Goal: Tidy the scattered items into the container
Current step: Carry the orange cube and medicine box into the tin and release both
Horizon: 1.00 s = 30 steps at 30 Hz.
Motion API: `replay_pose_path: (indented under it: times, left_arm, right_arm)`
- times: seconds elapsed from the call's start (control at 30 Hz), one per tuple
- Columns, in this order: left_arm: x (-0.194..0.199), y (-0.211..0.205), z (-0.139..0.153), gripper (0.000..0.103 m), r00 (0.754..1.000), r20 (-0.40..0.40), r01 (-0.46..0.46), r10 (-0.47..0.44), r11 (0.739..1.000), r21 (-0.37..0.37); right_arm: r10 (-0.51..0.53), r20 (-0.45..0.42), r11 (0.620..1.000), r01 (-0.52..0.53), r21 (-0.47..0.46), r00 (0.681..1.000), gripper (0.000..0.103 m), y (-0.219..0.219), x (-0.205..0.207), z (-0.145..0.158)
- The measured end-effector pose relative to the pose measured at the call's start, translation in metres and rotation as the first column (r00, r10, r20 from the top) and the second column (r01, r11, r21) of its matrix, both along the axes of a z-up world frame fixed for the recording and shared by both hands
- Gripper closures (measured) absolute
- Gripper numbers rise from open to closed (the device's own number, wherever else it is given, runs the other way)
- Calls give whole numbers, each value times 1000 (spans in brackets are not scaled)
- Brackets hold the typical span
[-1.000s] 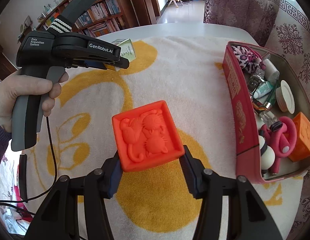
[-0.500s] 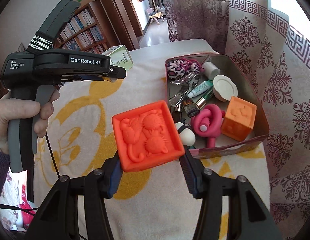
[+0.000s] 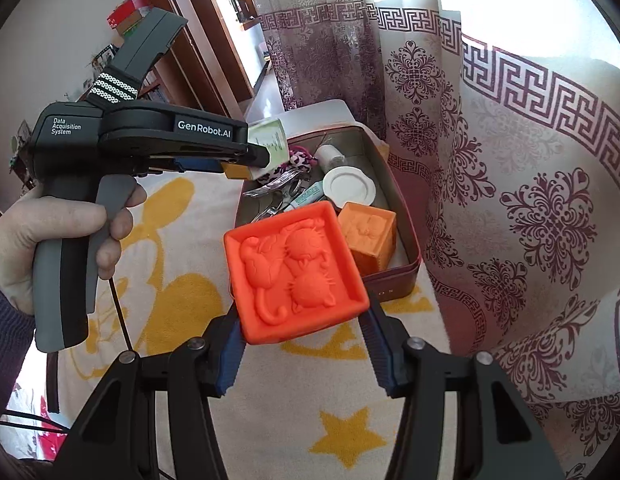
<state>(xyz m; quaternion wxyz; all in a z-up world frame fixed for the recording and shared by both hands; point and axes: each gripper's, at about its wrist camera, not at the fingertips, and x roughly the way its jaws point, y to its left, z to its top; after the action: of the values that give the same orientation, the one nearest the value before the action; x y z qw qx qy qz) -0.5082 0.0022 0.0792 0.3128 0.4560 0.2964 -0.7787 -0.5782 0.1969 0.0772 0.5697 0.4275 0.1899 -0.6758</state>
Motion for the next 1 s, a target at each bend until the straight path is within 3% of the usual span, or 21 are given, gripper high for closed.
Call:
replay_pose_path:
  times: [0.47,0.57,0.8,1.0]
  left_arm:
    - [59,2,8,43,987,25,-157,157,988,7]
    - [78,6,15,35,980,11,-201,201,980,6]
    - [118,19,27,35,958,-5,-286,286,958,6]
    - [134,34,36,35,948,-7,-319,319,948,-7]
  right_arm:
    - [52,-2,997,-52,-59,999,45,-32,-16,9]
    - [65,-11,995,-66,-70,998,45,-43,-17,16]
    - [118,-24,992,-119,-29,993,45,-58,-3,8]
    - [120,-89,993,-121,-10,989,44,-80,2,-5]
